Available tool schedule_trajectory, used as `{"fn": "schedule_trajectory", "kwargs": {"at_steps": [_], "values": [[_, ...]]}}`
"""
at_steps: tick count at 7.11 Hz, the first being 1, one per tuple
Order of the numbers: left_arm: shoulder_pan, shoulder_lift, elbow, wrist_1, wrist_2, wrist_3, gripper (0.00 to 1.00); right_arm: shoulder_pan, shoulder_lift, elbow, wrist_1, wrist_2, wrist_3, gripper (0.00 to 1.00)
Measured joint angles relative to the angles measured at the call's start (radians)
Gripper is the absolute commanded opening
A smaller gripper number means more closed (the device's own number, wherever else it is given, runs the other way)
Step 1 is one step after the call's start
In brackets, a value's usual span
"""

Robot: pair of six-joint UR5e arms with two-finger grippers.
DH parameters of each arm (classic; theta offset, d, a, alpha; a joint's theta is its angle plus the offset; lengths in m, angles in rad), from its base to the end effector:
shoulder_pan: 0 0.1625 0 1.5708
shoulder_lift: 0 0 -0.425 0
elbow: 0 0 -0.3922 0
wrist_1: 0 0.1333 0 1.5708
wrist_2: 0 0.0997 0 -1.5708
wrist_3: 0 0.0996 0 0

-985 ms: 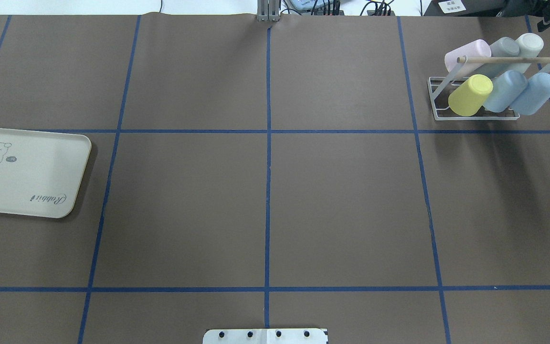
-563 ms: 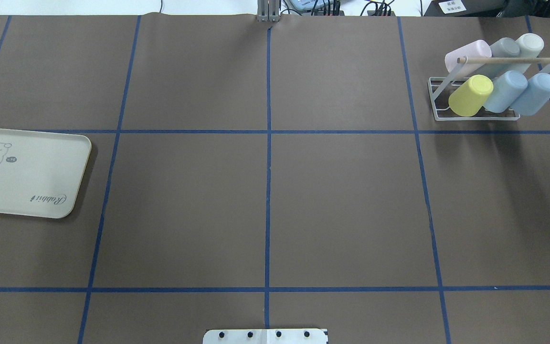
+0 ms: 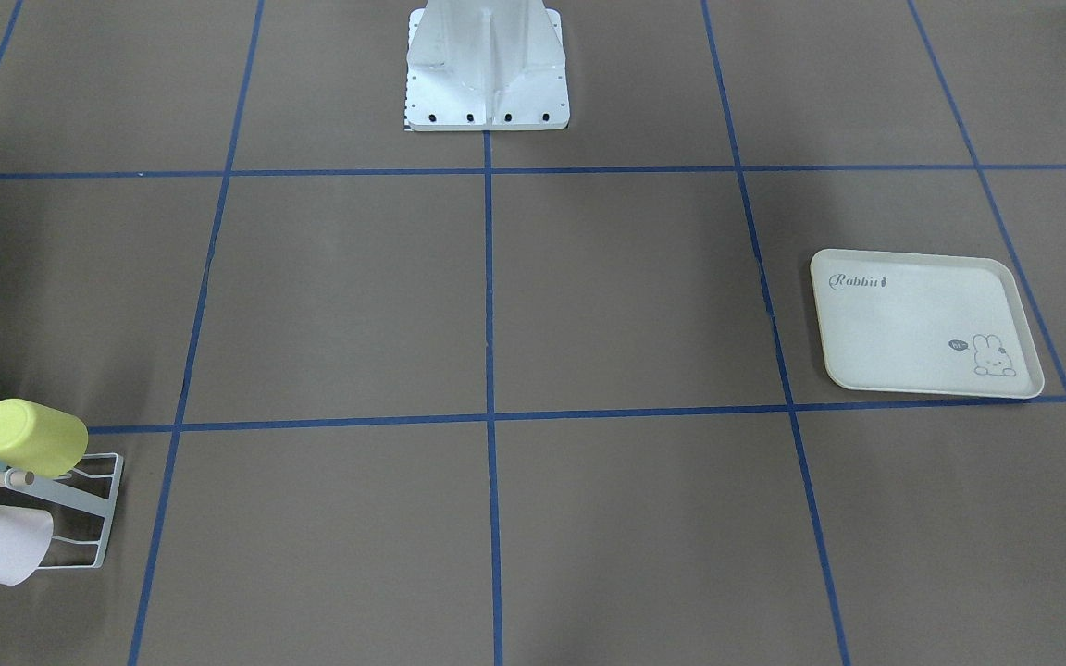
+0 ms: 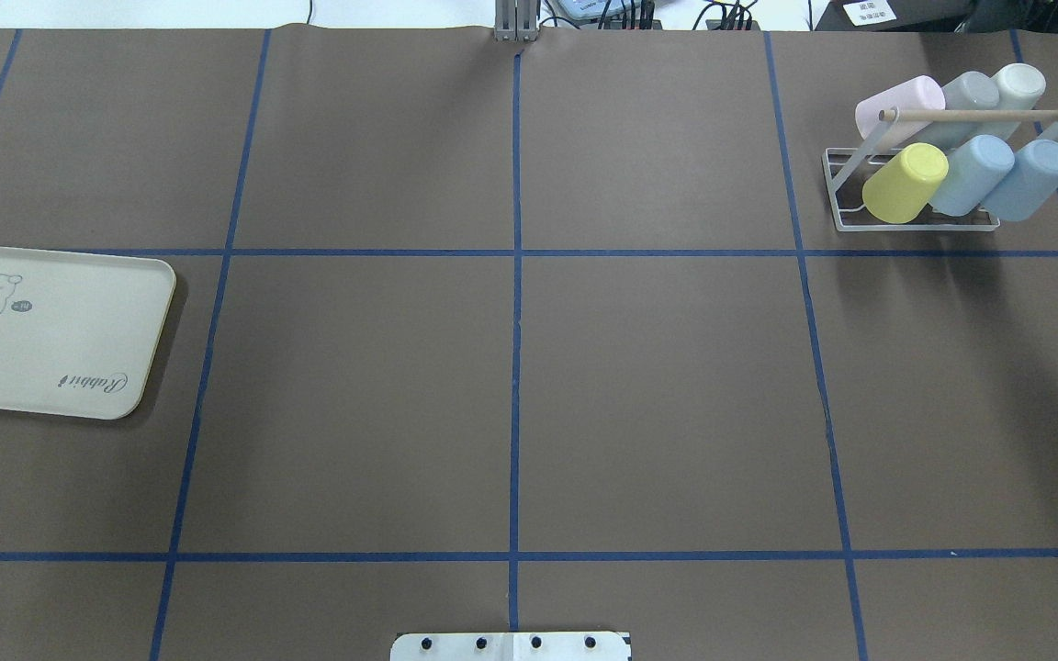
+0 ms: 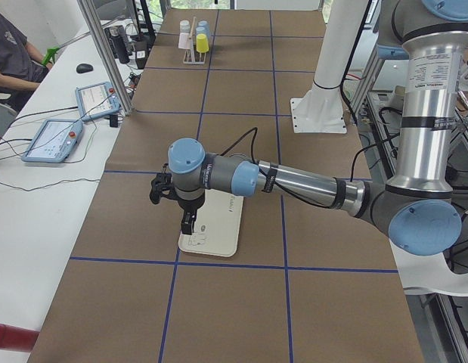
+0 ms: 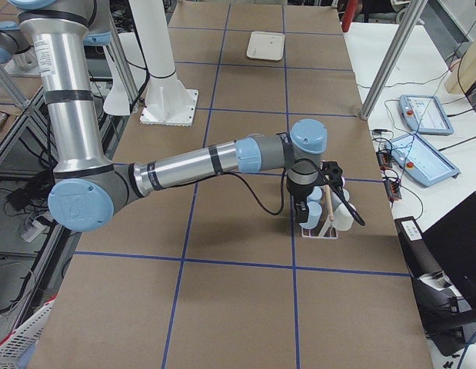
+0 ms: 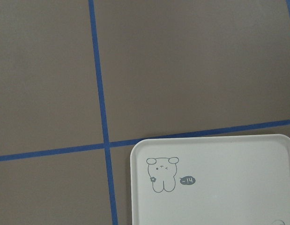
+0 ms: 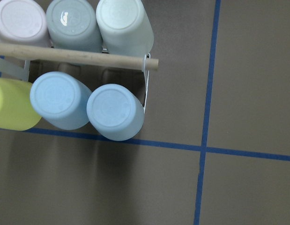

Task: Transfer IKEA cup to right arm and place on rack

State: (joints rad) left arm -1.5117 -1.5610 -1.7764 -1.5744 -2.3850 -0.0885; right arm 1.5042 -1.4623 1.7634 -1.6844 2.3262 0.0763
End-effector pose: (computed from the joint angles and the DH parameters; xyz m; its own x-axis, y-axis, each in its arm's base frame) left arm -0.0317 -0.4945 0.5584 0.6792 0.0971 -0.7275 0.0021 0.9909 0.1343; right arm 0.0295 -0.5352 0.5213 0.7208 -0.1007 0.6858 0.0105 0.9909 0.1345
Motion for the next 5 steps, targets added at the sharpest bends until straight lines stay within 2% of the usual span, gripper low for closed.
{"fn": "schedule_trajectory", "kwargs": {"at_steps": [2, 5], "values": [[0.0, 0.043, -0.038, -0.027, 0.029, 0.006, 1.0, 0.0, -0.037, 0.024, 0.002, 0.013, 0.01, 0.99], [0.001, 0.057, -0.018, -0.034, 0.047, 0.103, 1.0, 0.001, -0.073, 0.02, 0.004, 0.009, 0.003, 0.99]]}}
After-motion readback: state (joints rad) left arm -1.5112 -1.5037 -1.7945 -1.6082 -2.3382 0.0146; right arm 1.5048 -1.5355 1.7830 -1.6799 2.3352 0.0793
